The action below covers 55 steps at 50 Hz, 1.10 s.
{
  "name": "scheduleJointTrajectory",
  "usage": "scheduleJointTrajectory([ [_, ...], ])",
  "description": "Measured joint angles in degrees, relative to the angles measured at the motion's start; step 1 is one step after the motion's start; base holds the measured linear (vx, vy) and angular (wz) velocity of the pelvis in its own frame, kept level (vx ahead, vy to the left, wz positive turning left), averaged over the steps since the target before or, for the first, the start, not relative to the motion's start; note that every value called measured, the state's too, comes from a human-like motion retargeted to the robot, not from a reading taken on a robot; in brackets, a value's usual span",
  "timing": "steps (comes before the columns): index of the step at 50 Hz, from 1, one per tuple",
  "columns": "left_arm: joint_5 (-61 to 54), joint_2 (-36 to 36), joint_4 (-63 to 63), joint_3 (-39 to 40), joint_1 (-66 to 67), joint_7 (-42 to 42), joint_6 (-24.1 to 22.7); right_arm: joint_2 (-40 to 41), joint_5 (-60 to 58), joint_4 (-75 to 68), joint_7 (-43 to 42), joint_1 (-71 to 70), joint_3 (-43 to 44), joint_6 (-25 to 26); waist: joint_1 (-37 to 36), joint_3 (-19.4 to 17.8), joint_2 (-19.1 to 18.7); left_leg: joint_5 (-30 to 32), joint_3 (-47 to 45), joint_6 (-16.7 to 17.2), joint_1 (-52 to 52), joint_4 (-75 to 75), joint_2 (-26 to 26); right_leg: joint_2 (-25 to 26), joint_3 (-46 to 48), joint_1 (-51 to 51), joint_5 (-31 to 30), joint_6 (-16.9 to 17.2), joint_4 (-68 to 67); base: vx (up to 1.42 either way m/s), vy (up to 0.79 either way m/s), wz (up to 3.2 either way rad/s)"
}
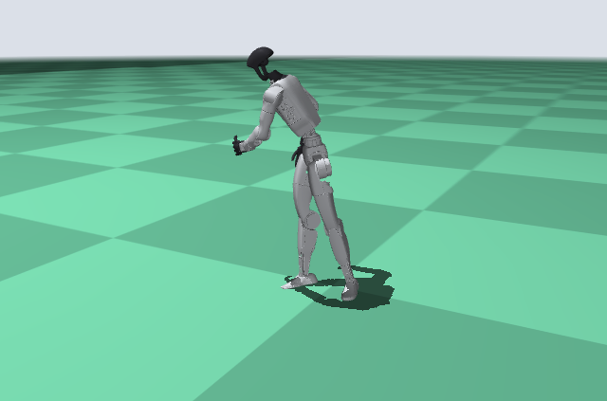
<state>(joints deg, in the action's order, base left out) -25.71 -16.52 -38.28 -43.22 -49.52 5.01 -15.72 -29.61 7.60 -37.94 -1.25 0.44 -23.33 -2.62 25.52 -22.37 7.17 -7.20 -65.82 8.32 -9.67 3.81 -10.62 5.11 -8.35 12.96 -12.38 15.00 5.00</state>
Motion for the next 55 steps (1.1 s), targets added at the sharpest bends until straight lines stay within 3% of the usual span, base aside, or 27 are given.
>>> scheduleJointTrajectory([
  [3,3.1,-0.2,-3.6,1.7,-2.0,-3.1,0.6,0.3,0.1,0.4,-0.5,-0.4,-0.4,-0.2,0.8,-0.2,0.5,-0.9,-0.9,-0.3,-0.4,0.6,0.1,0.3,-1.5,-0.1,-0.1,0.0,0.0,0.00,0.02,-0.47],
  [10,32.4,-2.0,-13.2,7.7,-5.1,-31.2,8.9,0.4,-5.6,1.1,-5.2,-0.4,0.5,-2.1,1.1,0.0,1.0,-2.5,-4.4,-0.9,-1.1,2.8,0.3,1.5,-5.9,0.4,-0.8,0.0,0.0,0.00,0.01,-0.61],
  [13,35.7,-2.8,-12.9,8.9,-4.5,-34.0,8.9,0.4,-5.9,1.3,-6.0,0.9,1.5,-2.7,0.9,0.1,0.7,-2.9,-5.5,-1.0,-1.4,3.5,0.2,2.0,-7.2,0.5,-1.1,0.0,0.0,0.01,0.00,-0.45],
  [17,32.1,-2.4,-7.5,6.8,-3.5,-28.0,4.2,0.3,-4.8,0.2,-4.6,2.1,1.5,-2.4,1.2,0.1,0.0,-3.2,-6.1,-1.0,-1.6,4.0,-0.1,2.3,-7.8,0.5,-1.2,0.0,0.0,0.01,0.00,-0.13],
  [21,19.3,1.4,-3.0,4.4,-3.3,-15.1,0.1,0.4,-4.4,-1.5,-0.5,1.6,-0.1,-0.8,2.3,0.0,-0.4,-3.5,-5.8,-0.9,-1.6,4.1,-0.2,2.3,-7.7,0.4,-1.1,0.0,0.0,0.00,0.00,0.00],
  [25,1.8,5.7,-3.4,4.2,-4.1,-2.0,0.1,0.9,-2.9,-1.8,3.2,0.3,-1.2,0.9,3.7,-0.3,-0.2,-3.7,-5.8,-1.0,-1.7,4.1,-0.1,2.3,-7.8,0.3,-1.1,0.0,0.0,0.00,0.00,0.00],
  [28,-3.1,6.3,-6.1,5.1,-5.7,0.0,1.0,1.3,-1.0,-0.9,3.3,-0.3,-1.1,1.3,4.7,-0.4,0.1,-3.7,-6.5,-1.4,-2.1,4.2,0.1,2.3,-8.6,0.2,-1.2,0.0,0.0,-0.01,0.03,-0.17],
  [33,10.7,3.0,-12.4,5.8,-9.3,-14.9,1.4,1.0,-0.6,1.3,-1.5,-0.7,0.3,-0.7,5.4,-0.5,0.3,-3.6,-8.5,-2.0,-2.5,4.7,0.6,2.5,-10.7,0.6,-1.4,0.0,0.0,-0.02,0.03,-0.39],
  [37,25.0,1.4,-16.3,6.9,-10.0,-31.5,6.7,0.7,-2.6,1.6,-5.9,0.2,2.2,-1.6,5.0,-0.6,-0.2,-3.6,-9.8,-2.2,-2.8,5.1,0.9,2.6,-12.0,0.7,-1.5,0.0,0.0,-0.02,0.02,-0.34],
  [40,28.6,1.7,-15.9,7.2,-9.5,-36.0,8.1,0.5,-3.7,0.7,-7.6,1.1,3.0,-1.6,4.4,-0.8,-0.9,-3.6,-10.1,-2.1,-2.9,5.2,1.0,2.7,-12.4,0.7,-1.5,0.0,0.0,0.00,0.00,-0.07],
  [43,28.2,2.6,-11.6,5.3,-9.0,-31.3,5.1,0.3,-4.1,-0.9,-5.9,1.6,2.4,-1.3,4.0,-0.9,-1.7,-3.7,-9.8,-1.8,-2.8,5.2,0.9,2.7,-12.1,0.8,-1.4,0.0,0.0,0.00,0.00,0.00],
  [48,16.2,6.3,-2.5,1.6,-8.3,-11.5,-0.6,0.3,-4.0,-2.8,1.3,1.0,0.1,0.2,4.6,-0.7,-1.9,-4.0,-8.7,-1.6,-2.4,5.4,0.5,2.4,-11.1,0.8,-1.2,0.0,0.0,-0.01,0.00,0.12],
  [52,2.8,8.6,0.9,0.4,-8.8,1.9,-0.4,0.7,-2.3,-1.8,4.6,0.1,-0.4,1.4,5.6,-0.6,-1.4,-4.3,-8.6,-1.8,-2.2,5.9,0.4,2.3,-10.9,0.8,-1.2,0.0,0.0,0.00,0.00,0.00],
  [55,0.1,8.1,-0.4,0.7,-10.2,2.0,-0.1,1.1,0.4,-0.3,3.4,-0.3,0.1,1.2,6.2,-0.5,-0.8,-4.5,-9.2,-2.2,-2.3,6.3,0.4,2.3,-11.5,0.8,-1.3,0.0,0.0,-0.02,0.01,-0.14],
])
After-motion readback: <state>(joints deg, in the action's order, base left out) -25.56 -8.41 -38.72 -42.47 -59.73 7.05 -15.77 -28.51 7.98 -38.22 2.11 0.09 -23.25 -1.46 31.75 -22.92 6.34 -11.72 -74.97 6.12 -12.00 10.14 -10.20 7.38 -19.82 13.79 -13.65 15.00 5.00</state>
